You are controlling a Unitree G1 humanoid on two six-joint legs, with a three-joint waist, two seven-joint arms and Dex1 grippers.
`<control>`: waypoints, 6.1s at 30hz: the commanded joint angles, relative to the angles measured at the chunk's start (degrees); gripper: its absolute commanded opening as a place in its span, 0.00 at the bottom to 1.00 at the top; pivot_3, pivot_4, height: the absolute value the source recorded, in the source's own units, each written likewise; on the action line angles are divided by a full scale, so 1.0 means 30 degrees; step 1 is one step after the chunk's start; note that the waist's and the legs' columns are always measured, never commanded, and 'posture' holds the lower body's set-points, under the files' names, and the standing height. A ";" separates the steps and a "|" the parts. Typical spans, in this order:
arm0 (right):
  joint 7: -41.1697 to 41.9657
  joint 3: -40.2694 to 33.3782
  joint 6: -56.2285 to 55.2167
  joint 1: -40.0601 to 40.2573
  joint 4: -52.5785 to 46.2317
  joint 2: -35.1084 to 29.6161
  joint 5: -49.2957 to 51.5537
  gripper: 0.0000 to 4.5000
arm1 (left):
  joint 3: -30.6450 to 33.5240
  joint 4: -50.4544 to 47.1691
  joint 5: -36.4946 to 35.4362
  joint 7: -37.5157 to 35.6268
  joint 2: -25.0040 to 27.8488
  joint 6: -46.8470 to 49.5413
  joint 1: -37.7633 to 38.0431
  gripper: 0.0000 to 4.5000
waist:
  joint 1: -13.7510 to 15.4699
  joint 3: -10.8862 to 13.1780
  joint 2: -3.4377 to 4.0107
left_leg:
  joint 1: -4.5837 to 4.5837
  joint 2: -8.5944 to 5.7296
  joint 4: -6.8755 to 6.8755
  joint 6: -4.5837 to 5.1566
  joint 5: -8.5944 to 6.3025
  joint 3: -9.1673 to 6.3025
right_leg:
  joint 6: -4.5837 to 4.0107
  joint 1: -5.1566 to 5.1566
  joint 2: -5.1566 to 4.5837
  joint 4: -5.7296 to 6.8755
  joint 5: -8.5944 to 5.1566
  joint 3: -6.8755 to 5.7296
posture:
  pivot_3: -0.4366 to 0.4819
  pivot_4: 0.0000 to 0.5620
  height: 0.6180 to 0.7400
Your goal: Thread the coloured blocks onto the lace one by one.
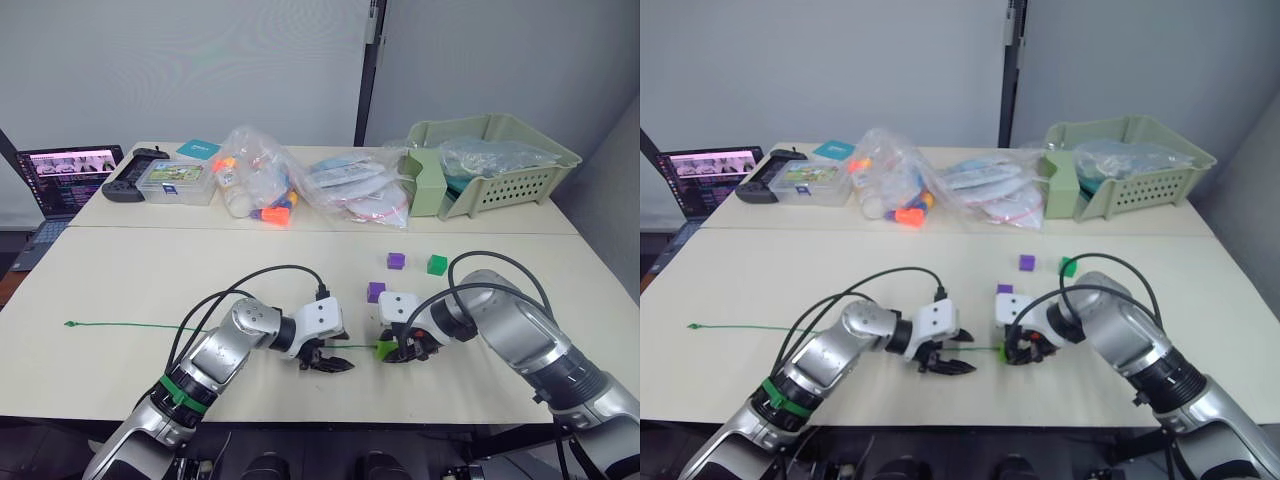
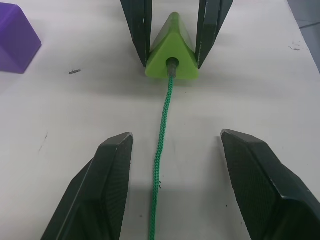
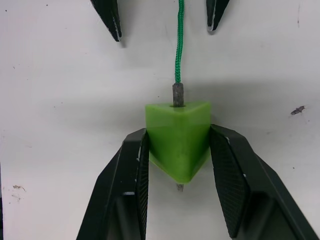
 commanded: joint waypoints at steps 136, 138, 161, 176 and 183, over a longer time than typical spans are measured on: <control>-0.0214 -0.2583 -0.7108 0.1345 0.4778 -0.0277 0.2258 0.00 | 1.1519 1.6958 -0.0471 -0.3791 1.4135 -1.8199 0.4529 0.74 | -0.0013 -0.0004 -0.0068 | -0.0015 0.0091 -0.0205 -0.0012 0.0005 0.0260 | -0.0125 -0.0276 -0.0023 0.0068 -0.0027 -0.0005 | 0.48 0.27 1.00; -0.0148 -0.2627 -0.7094 0.1368 0.4757 -0.0274 0.2246 0.00 | 1.1610 1.6676 -0.0845 -0.4256 1.4081 -1.7881 0.4005 0.88 | 0.0015 -0.0004 -0.0102 | -0.0029 0.0097 -0.0202 -0.0016 0.0007 0.0270 | -0.0129 -0.0287 -0.0018 0.0071 -0.0023 -0.0005 | 0.48 0.27 1.00; -0.0702 -0.3443 -0.3983 0.2220 0.1635 -0.0429 0.3235 0.00 | 0.3713 0.1820 -0.2700 -0.0616 0.0206 -0.7542 0.0692 0.99 | 0.0055 -0.0003 -0.0121 | -0.0164 0.0042 -0.0068 -0.0019 0.0011 0.0194 | -0.0058 -0.0301 -0.0018 0.0076 0.0023 0.0029 | 0.48 0.27 1.00; -0.1968 -0.3484 -0.1760 0.2633 -0.0310 -0.0610 0.3951 0.00 | 0.1600 0.6909 -0.0605 -0.1256 -0.2990 -1.0170 -0.0119 0.99 | 0.0159 -0.0003 -0.0121 | -0.0189 0.0018 0.0036 -0.0015 0.0010 0.0159 | -0.0030 -0.0269 -0.0028 0.0071 0.0038 0.0020 | 0.48 0.27 1.00; -0.2077 -0.3352 -0.1608 0.2498 -0.0325 -0.0684 0.4020 0.00 | 0.1436 0.7312 -0.0226 -0.1307 -0.3670 -1.0315 -0.0340 0.59 | 0.0183 -0.0003 -0.0121 | -0.0190 0.0018 0.0041 -0.0015 0.0010 0.0156 | -0.0026 -0.0268 -0.0026 0.0071 0.0040 0.0021 | 0.48 0.27 1.00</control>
